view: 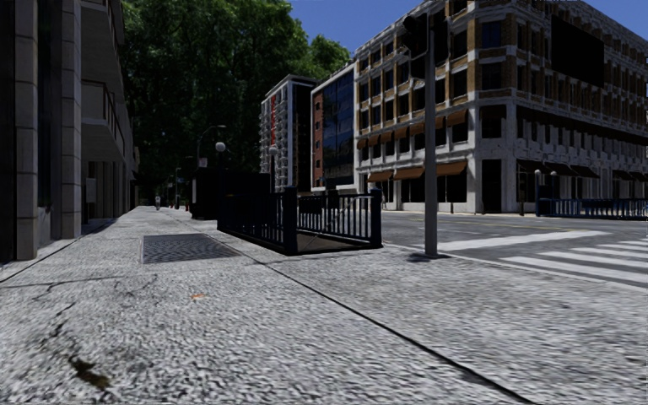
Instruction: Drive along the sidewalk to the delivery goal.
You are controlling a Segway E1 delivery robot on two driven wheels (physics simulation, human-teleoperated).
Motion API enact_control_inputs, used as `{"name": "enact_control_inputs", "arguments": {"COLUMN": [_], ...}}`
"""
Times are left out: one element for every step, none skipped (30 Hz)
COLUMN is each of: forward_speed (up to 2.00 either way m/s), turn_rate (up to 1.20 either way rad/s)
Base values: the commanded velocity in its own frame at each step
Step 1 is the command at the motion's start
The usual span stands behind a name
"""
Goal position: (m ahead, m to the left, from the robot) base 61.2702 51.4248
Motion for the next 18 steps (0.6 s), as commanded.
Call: {"name": "enact_control_inputs", "arguments": {"forward_speed": [2.00,2.00,2.00,2.00,2.00,2.00,2.00,2.00,2.00,2.00,2.00,2.00,2.00,2.00,2.00,2.00,2.00,2.00], "turn_rate": [0.77,0.77,0.77,0.77,0.77,0.77,0.77,0.77,0.77,0.77,0.75,0.73,0.73,0.72,0.72,0.71,0.71,0.71]}}
